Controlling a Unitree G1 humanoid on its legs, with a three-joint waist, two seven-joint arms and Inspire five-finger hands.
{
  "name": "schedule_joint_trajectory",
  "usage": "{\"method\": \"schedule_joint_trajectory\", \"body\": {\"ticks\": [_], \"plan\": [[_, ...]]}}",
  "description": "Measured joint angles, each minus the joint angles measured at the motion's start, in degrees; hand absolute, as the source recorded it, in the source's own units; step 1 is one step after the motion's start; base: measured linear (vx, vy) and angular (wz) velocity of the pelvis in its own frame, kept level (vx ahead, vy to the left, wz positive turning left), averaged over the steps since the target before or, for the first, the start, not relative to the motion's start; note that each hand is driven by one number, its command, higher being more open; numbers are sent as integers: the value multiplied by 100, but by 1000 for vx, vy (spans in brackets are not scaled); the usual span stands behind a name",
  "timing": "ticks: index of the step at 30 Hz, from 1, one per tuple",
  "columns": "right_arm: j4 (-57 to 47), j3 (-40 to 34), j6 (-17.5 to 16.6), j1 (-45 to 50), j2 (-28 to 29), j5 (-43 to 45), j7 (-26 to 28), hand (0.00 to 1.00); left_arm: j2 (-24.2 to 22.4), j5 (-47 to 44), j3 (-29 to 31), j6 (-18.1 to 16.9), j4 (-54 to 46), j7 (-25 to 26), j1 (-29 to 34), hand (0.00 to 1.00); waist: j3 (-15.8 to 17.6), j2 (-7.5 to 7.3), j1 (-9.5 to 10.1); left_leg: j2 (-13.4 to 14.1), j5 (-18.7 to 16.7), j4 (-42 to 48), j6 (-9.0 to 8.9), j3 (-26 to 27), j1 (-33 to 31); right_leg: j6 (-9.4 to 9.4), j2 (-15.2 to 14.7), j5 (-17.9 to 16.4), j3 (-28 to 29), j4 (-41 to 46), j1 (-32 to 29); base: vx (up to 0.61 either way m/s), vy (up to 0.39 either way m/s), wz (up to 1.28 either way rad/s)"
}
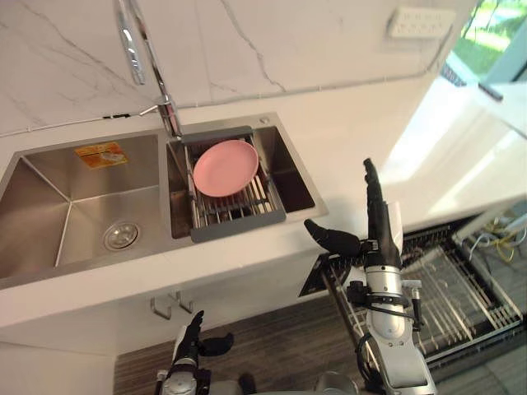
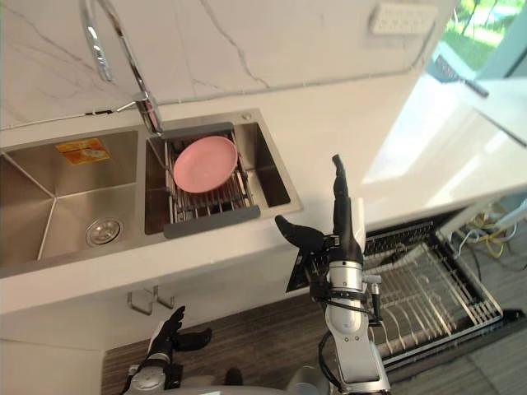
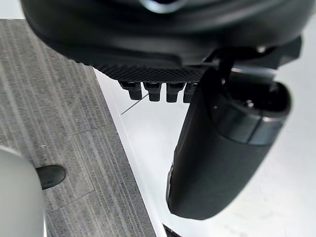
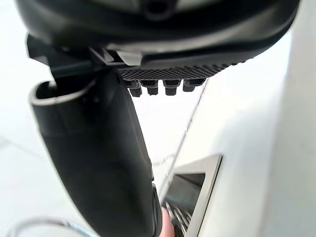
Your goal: Walk over to the sink, pick up the cup, carry it to the dishwasher, place the cup inside the dishwasher, then close the dishwasher door
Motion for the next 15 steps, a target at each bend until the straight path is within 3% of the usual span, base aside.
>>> {"method": "schedule_joint_trajectory", "body": {"ticks": [2,3,4,5,8,9,11,12,13,14,15], "plan": [[2,-6,11,-60,-43,-7,58,100,-26,0,9,7,7,4,-16,100,26,41,-3,137,-5,65,-64,-180,-16,-36,392,-78,206,-526,-244,236,-59,71],[1,-1,12,-100,-80,-9,91,100,-32,-2,26,17,9,-14,-5,100,-2,-3,5,186,-91,219,-236,-287,-15,27,679,65,384,-1573,-304,247,-86,64],[0,6,12,-105,-91,-7,94,100,-11,-2,22,16,8,-21,-4,100,-30,-51,22,150,-146,303,-316,-301,-18,14,727,413,431,-2110,-259,382,-136,68],[45,-6,4,-140,-188,-7,104,100,-11,3,58,54,102,-23,-65,100,-49,-23,-3,143,-307,516,-407,-377,8,-4,773,973,441,-2471,-143,339,-86,39],[57,-9,41,-201,-479,-5,197,100,-192,-19,351,125,162,-10,11,100,-97,184,30,376,-460,954,-626,-277,-219,-63,923,1139,357,-3181,303,255,-55,13],[65,-88,43,-200,-577,4,220,100,-240,-14,408,123,183,-7,33,100,-130,282,17,456,-297,531,-633,-155,-92,-61,992,1142,326,-3250,317,253,-54,4],[81,-173,75,-187,-600,17,285,100,-257,-30,444,145,202,-13,35,100,-135,323,12,461,-296,458,-618,-112,-17,-40,1038,1195,312,-3433,451,119,10,6],[80,-178,80,-173,-593,17,329,100,-278,-120,493,252,208,-99,26,100,-133,319,13,413,-296,737,-617,-113,-98,-41,989,1320,308,-3640,611,98,65,20],[80,-173,79,-200,-557,36,358,100,-205,-159,523,427,238,-442,-49,100,-90,235,3,299,-285,1347,-592,-168,-367,-18,813,1409,354,-3796,788,83,100,25],[95,-170,77,-210,-542,44,359,100,-175,-177,506,477,247,-543,-77,100,-48,159,5,272,-455,1340,-504,-155,-422,-4,747,1418,363,-3833,831,39,85,31],[161,-145,66,-286,-578,84,384,100,-219,-105,348,466,252,-582,-77,100,-124,325,-52,421,-8,188,-566,-79,-197,95,839,1484,318,-4031,956,9,75,14]]}}
